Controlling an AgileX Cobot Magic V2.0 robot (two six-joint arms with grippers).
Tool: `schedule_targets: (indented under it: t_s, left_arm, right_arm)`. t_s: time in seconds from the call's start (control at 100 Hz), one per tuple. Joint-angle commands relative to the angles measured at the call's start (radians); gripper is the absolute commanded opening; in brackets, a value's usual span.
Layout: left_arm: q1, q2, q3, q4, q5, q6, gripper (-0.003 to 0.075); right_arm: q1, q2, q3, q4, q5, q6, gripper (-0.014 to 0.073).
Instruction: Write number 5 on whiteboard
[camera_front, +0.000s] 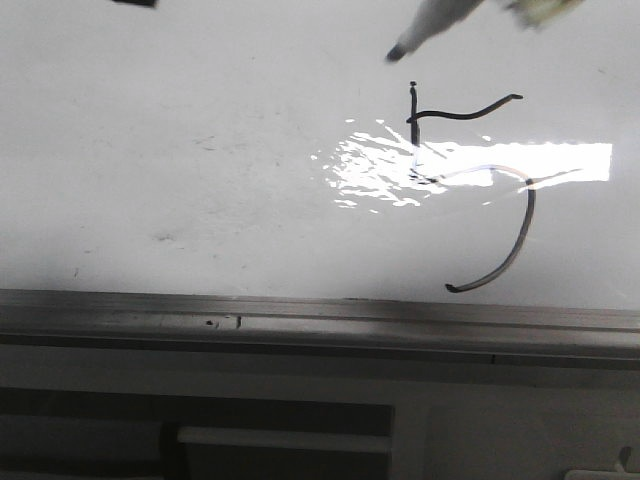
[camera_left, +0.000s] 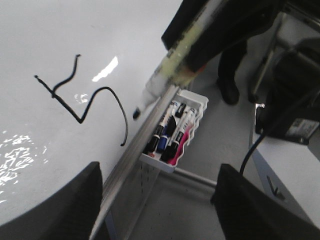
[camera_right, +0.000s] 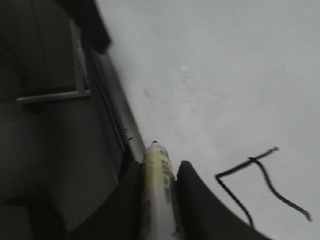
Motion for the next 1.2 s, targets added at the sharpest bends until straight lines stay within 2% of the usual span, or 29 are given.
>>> schedule_targets:
  t_s: [0.0, 0.19, 0.36, 0.58, 0.79, 1.0, 1.19]
  left_arm:
    - [-0.001, 0.062, -0.081, -0.009, 0.045, 0.062, 0.0427]
    - [-0.075, 0.109, -0.127, 0.019, 0.034, 0.183, 0.0407]
    - [-0.151, 0.119, -0.127, 0.094, -0.028, 0.184, 0.0407]
    - [-0.186, 0.159, -0.129, 0.080, -0.162, 0.154, 0.0394]
    - [-0.186, 0.204, -0.135, 0.055, -0.175, 0.154, 0.0253]
    - [-0.186, 0.219, -0.135, 0.045, -0.173, 0.154, -0.0019]
    - [-0.186, 0.219, -0.135, 0.044, -0.147, 0.154, -0.0020]
  right_arm:
    - [0.063, 0.025, -0.034, -0.007, -0.059, -0.013, -0.0045]
    - [0.127, 0.064, -0.034, -0.010, -0.101, -0.013, -0.0045]
    - [0.127, 0.064, -0.034, -0.010, -0.125, -0.013, -0.0045]
    - [0.127, 0.064, -0.034, 0.004, -0.129, -0.013, -0.0045]
    - [0.178, 0.064, -0.034, 0.008, -0.131, -0.013, -0.0045]
    - [0.203, 0.064, -0.034, 0.008, -0.131, -0.013, -0.0045]
    - [0.203, 0.064, -0.034, 0.008, -0.119, -0.013, -0.0041]
